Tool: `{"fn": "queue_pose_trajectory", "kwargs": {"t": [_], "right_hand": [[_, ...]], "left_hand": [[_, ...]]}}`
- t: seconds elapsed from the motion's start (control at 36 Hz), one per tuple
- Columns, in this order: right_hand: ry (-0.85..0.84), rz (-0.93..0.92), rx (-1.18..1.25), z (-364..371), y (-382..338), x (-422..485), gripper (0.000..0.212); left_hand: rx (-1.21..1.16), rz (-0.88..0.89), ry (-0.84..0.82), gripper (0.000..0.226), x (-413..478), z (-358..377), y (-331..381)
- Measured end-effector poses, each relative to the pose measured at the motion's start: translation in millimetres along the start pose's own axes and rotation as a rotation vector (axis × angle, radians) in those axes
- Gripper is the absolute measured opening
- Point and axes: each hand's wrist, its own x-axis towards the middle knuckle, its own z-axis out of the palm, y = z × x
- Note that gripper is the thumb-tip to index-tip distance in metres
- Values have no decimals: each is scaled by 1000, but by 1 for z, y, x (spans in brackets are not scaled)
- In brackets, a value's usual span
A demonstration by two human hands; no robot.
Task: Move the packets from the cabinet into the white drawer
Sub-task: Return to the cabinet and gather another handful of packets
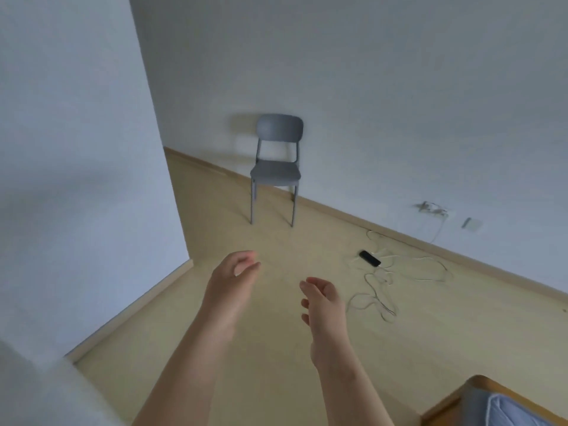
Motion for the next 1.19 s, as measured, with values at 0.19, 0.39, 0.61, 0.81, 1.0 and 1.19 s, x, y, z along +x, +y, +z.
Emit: {"fn": "queue_pose_trajectory", "kwargs": {"t": [0.19, 0.39, 0.61, 0.81, 1.0, 1.19], "right_hand": [[222, -26, 122, -39, -63, 105, 14], [471, 9, 259, -128, -84, 179, 12], [615, 8, 329, -260, -122, 272, 14], [710, -37, 326, -382, -176, 349, 10], [826, -2, 386, -481, -195, 423, 14], [945, -42, 414, -588, -230, 516, 13]], "left_hand": [[56, 66, -280, 16, 101, 119, 39], [110, 45, -541, 13, 145, 257, 50], [142, 38, -731, 12, 168, 438, 59], [125, 42, -838, 13, 180, 596, 85], [176, 39, -935, 12, 195, 733, 91], [192, 75, -1076, 17, 220, 895, 108]]}}
